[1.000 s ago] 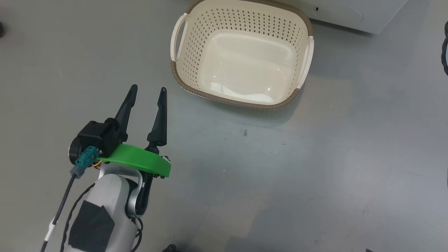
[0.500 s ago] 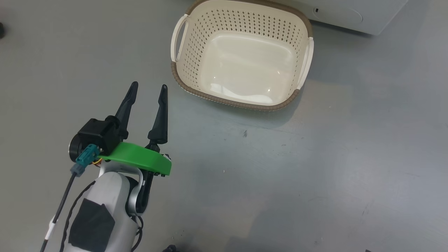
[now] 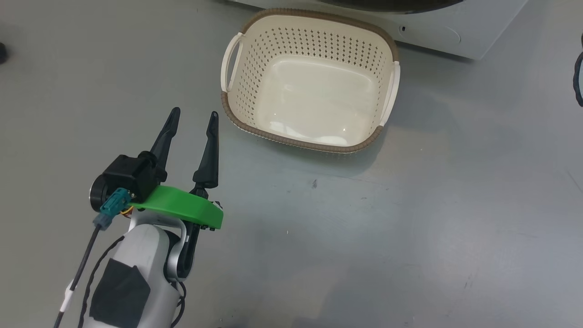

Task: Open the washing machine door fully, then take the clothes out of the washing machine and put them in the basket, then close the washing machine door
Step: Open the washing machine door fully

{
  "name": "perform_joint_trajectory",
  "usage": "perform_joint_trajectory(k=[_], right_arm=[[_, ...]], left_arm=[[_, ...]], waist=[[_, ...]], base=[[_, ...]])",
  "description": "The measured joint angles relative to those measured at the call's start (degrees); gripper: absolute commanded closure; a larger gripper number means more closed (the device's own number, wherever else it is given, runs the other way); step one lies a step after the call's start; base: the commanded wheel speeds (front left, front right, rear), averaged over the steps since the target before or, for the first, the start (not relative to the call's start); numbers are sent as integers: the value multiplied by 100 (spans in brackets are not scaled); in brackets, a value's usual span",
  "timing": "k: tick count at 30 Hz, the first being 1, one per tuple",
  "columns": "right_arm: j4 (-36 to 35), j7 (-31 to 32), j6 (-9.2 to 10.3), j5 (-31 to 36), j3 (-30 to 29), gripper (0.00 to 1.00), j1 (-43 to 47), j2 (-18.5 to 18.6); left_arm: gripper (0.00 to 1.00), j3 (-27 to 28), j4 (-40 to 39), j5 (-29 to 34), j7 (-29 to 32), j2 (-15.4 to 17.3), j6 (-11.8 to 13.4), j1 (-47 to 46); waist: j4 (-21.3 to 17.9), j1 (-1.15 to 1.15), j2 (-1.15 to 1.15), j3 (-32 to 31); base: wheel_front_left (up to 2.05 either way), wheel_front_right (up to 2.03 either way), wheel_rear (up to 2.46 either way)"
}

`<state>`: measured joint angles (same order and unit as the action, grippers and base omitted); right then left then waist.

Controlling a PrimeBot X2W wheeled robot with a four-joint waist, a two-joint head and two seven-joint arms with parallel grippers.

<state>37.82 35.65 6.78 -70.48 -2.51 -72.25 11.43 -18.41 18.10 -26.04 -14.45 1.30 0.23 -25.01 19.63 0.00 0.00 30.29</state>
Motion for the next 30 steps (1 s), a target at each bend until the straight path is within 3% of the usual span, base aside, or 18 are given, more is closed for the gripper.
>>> perform_joint_trajectory(k=[30], right_arm=[[432,616,-166,-404,2,100,890,-365]], left_arm=[[0,30,154,142,0,1,51,193]], waist=[[-148,0,0,-699]], base=[[0,0,0]])
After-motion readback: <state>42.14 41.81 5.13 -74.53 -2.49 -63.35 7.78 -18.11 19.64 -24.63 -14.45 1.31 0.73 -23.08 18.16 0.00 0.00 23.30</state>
